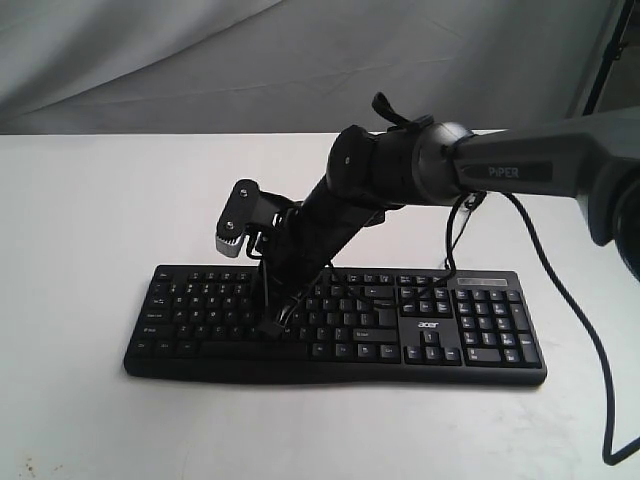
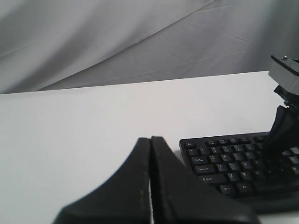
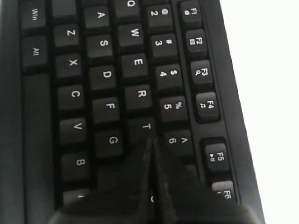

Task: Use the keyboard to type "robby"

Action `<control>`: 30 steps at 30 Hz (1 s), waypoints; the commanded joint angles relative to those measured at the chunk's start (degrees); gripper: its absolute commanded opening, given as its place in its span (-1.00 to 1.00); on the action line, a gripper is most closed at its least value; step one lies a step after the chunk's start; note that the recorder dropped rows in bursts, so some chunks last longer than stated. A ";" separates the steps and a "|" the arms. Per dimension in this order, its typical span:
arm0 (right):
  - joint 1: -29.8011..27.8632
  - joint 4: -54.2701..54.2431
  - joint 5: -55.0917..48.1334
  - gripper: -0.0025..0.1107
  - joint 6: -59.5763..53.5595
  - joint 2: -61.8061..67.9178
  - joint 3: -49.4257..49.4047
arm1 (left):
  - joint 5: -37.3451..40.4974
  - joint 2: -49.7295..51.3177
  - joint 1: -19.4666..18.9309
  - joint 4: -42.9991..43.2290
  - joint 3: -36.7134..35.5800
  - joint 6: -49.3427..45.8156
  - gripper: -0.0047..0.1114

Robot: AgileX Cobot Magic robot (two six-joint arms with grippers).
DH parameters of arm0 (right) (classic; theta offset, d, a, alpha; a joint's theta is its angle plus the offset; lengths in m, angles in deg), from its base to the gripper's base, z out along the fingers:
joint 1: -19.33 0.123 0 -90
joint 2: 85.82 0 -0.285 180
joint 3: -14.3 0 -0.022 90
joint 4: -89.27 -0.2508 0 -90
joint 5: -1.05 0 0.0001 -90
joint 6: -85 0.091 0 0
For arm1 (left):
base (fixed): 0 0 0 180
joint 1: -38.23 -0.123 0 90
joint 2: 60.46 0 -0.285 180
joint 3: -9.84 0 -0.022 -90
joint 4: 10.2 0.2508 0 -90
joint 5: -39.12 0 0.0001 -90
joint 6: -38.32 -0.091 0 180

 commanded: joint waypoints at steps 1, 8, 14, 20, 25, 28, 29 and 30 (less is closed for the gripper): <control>-0.17 0.13 -0.22 -0.96 -0.41 0.18 0.36 | -0.31 -0.20 0.36 0.27 -0.25 0.16 -0.92; -0.17 0.13 0.50 -0.96 0.01 -3.28 0.36 | -0.31 -0.20 0.36 0.27 -0.25 0.16 -0.92; -0.05 -1.01 -0.25 -0.96 0.94 -7.22 0.26 | -0.31 -0.20 0.36 0.27 -0.25 0.16 -0.92; 0.08 -1.00 -1.33 -0.96 2.21 -13.97 -1.03 | -0.31 -0.20 0.36 0.27 -0.25 0.16 -0.92; 0.08 -1.00 0.54 -0.96 2.26 -26.70 -6.94 | -0.31 -0.20 0.36 0.27 -0.25 0.16 -0.92; 0.08 -1.60 6.39 -0.96 2.26 -36.75 -12.18 | -0.31 -0.20 0.36 0.27 -0.25 0.16 -0.92; 0.08 -2.36 8.86 -0.96 2.26 -39.54 -13.76 | -0.31 -0.20 0.36 0.27 -0.25 0.16 -0.92; 0.08 -4.15 12.49 -0.96 2.26 -43.04 -15.83 | -0.31 -0.20 0.36 0.27 -0.25 0.16 -0.92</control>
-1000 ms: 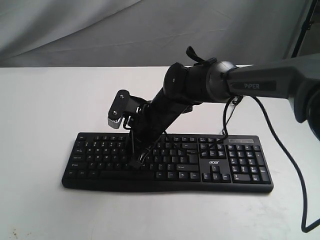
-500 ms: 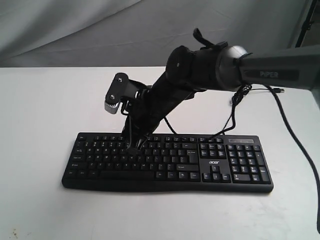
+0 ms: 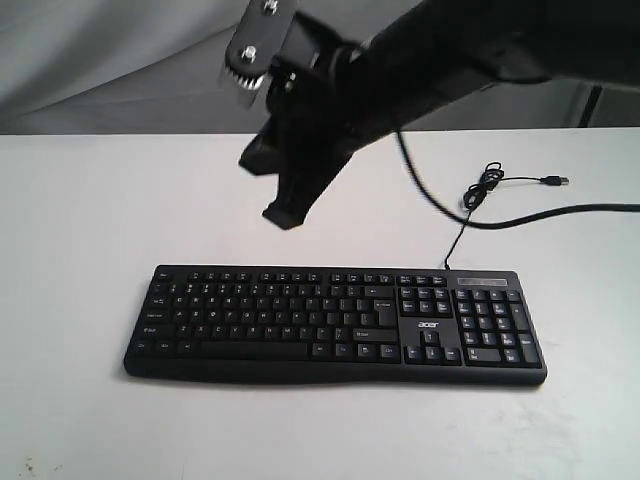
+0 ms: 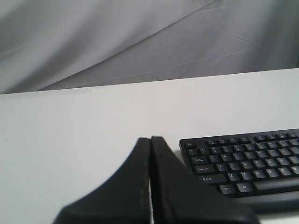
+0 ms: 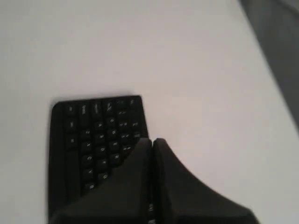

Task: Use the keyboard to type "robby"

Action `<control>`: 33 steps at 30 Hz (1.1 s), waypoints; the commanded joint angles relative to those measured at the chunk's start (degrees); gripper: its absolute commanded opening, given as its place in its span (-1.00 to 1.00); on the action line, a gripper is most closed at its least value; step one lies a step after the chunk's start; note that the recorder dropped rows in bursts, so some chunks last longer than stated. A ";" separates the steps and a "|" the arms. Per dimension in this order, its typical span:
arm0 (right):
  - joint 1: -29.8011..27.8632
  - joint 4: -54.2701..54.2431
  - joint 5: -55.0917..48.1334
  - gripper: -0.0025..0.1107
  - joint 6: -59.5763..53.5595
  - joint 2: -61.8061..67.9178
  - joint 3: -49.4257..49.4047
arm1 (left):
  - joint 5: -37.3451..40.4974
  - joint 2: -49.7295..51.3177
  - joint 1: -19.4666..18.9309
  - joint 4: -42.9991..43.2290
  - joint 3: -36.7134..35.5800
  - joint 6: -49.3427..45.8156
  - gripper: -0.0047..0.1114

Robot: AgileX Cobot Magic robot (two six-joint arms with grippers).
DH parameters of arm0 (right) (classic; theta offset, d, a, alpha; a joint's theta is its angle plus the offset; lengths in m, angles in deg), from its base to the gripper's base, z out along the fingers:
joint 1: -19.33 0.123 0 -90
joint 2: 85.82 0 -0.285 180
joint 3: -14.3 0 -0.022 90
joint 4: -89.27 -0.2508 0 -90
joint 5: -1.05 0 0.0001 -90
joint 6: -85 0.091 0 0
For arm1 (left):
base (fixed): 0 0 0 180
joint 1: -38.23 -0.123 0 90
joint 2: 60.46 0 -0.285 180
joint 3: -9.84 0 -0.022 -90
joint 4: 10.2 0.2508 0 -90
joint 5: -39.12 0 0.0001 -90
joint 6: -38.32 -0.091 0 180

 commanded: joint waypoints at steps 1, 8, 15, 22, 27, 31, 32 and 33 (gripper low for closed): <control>0.08 -6.52 13.15 -0.96 0.14 -14.39 -8.07 | -0.31 -0.20 0.36 0.27 -0.25 0.16 -0.92; 0.08 -17.97 22.69 -0.96 -3.18 -32.12 -19.20 | -0.31 -0.20 0.36 0.27 -0.25 0.16 -0.92; 0.08 -19.94 23.70 -0.96 -2.32 -47.65 -23.93 | -0.31 -0.20 0.36 0.27 -0.25 0.16 -0.92; 0.08 -22.57 30.67 -0.96 -1.70 -62.03 -24.15 | -0.31 -0.20 0.36 0.27 -0.25 0.16 -0.92; -1.77 -21.43 26.46 -0.96 0.54 -65.99 -26.60 | -0.31 -0.20 0.36 0.27 -0.25 0.16 -0.92; -11.14 -21.43 26.46 -0.96 5.73 -68.04 -32.94 | -0.31 -0.20 0.36 0.27 -0.25 0.16 -0.92; -13.27 -21.43 26.46 -0.96 6.82 -68.58 -34.60 | -0.31 -0.20 0.36 0.27 -0.25 0.16 -0.92; -15.87 -21.43 26.46 -0.96 7.89 -69.35 -36.78 | -0.31 -0.20 0.36 0.27 -0.25 0.16 -0.92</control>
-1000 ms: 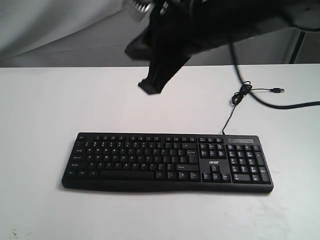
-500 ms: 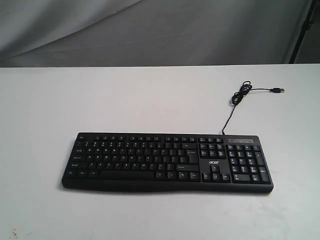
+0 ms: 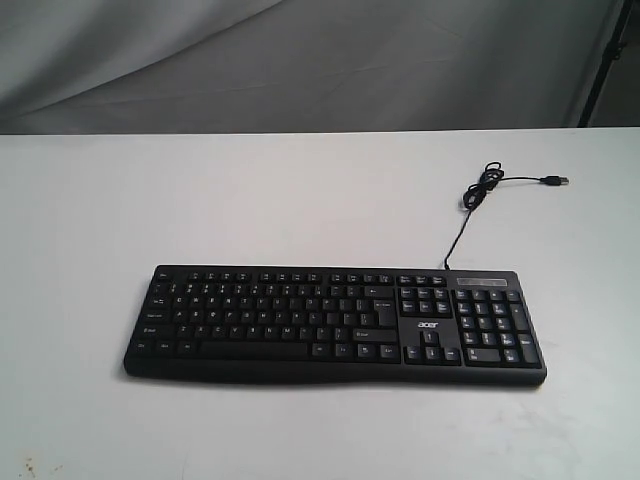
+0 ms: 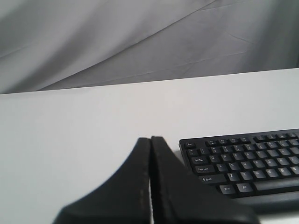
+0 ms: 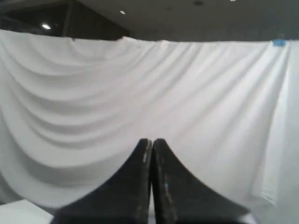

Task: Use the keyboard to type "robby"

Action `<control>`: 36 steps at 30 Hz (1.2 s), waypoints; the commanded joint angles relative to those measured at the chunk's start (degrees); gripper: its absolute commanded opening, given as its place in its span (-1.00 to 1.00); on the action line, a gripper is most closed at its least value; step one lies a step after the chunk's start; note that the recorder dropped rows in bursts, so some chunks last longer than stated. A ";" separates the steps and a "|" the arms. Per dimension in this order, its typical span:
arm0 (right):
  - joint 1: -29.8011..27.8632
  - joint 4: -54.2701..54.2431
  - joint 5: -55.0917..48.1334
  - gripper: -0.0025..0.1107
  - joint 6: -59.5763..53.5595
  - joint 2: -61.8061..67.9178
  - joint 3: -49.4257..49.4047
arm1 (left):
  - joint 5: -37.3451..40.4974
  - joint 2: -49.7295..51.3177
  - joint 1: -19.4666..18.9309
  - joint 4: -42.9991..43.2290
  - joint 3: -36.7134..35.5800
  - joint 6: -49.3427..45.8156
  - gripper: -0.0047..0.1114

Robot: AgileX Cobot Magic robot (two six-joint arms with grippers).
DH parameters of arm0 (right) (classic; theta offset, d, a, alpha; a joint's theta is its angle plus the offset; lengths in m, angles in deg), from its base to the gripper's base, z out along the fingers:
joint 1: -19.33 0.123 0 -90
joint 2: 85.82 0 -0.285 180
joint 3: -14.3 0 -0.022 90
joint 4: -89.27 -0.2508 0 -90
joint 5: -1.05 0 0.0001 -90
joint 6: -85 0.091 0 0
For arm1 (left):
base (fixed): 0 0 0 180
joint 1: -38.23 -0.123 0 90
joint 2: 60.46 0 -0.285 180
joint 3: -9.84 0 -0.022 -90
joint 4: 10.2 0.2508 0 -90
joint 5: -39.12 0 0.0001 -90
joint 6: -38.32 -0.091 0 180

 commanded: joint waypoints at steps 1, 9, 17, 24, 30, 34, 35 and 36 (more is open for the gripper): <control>-10.42 0.15 -0.67 -0.96 5.51 -2.96 -8.67 | -0.31 -0.20 0.36 0.27 -0.25 0.16 -0.92; -24.15 0.15 3.98 -0.96 17.37 -13.25 -27.16 | -0.31 -0.20 0.36 0.27 -0.25 0.16 -0.92; -25.29 -2.09 4.47 -0.96 19.27 -19.73 -33.70 | -0.31 -0.20 0.36 0.27 -0.25 0.16 -0.92; -25.29 -7.95 9.36 -0.96 24.64 -23.56 -33.72 | -0.31 -0.20 0.36 0.27 -0.25 0.16 -0.92; -25.29 -6.05 5.05 -0.96 27.09 -26.25 -38.52 | -0.31 -0.20 0.36 0.27 -0.25 0.16 -0.92; -25.58 4.91 0.32 -0.96 27.41 -26.57 -43.84 | -0.31 -0.20 0.36 0.27 -0.25 0.16 -0.92; -25.88 5.83 0.32 -0.96 27.41 -26.57 -44.60 | -0.31 -0.20 0.36 0.27 -0.25 0.16 -0.92; -26.23 5.97 0.45 -0.96 27.41 -26.57 -45.35 | -0.31 -0.20 0.36 0.27 -0.25 0.16 -0.92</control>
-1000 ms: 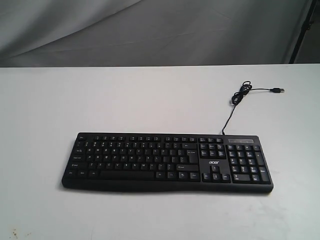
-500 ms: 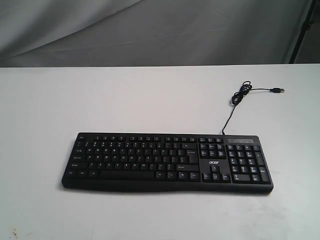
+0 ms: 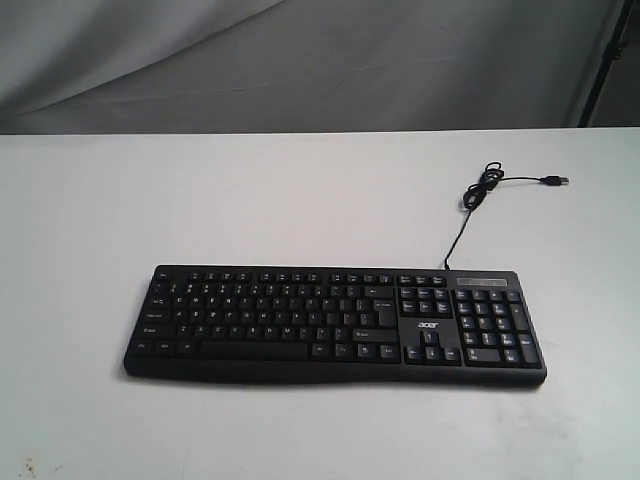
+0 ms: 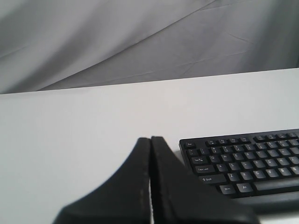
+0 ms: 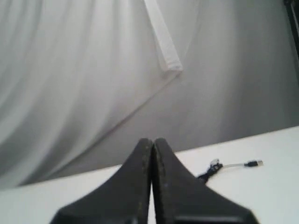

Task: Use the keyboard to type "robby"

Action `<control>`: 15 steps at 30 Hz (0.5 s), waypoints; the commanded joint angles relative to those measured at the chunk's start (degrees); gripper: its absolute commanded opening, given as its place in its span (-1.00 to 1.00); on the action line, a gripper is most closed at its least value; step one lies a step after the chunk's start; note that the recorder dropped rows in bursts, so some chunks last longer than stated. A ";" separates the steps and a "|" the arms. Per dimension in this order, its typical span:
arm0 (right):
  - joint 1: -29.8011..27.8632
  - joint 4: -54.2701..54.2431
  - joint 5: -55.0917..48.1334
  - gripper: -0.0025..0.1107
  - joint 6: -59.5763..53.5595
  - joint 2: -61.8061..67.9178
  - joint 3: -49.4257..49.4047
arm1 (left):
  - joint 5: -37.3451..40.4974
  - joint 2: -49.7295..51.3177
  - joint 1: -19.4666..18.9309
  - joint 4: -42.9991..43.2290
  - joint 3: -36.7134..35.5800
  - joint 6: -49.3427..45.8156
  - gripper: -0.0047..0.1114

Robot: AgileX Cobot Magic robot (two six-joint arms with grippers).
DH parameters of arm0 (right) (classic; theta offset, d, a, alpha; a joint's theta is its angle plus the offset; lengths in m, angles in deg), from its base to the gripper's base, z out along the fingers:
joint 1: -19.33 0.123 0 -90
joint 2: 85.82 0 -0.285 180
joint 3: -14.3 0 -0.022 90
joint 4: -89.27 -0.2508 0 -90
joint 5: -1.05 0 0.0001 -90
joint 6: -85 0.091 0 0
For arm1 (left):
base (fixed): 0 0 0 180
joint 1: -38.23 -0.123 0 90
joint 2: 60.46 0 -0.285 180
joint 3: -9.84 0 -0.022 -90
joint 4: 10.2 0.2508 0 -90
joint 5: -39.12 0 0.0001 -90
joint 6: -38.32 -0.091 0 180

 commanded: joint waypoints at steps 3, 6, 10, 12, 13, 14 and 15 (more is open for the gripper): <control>-1.39 2.66 -0.43 -0.96 1.28 -0.36 -3.91 | -0.31 -0.20 0.36 0.27 -0.25 0.16 -0.92; -1.39 -2.65 2.32 -0.96 1.28 -1.05 -3.08 | -0.31 -0.20 0.36 0.27 -0.25 0.16 -0.92; -1.61 -5.71 8.12 -0.96 3.14 -2.48 -3.02 | -0.31 -0.20 0.36 0.27 -0.25 0.16 -0.92; -1.86 -5.71 7.82 -0.96 4.09 -2.48 -3.94 | -0.31 -0.20 0.36 0.27 -0.25 0.16 -0.92; -1.86 -5.71 7.95 -0.96 5.61 -2.48 -4.69 | -0.31 -0.20 0.36 0.27 -0.25 0.16 -0.92; -1.86 -5.71 8.10 -0.96 8.01 -2.48 -5.65 | -0.31 -0.20 0.36 0.27 -0.25 0.16 -0.92; -1.86 -5.71 8.40 -0.96 11.33 -2.48 -6.52 | -0.31 -0.20 0.36 0.27 -0.25 0.16 -0.92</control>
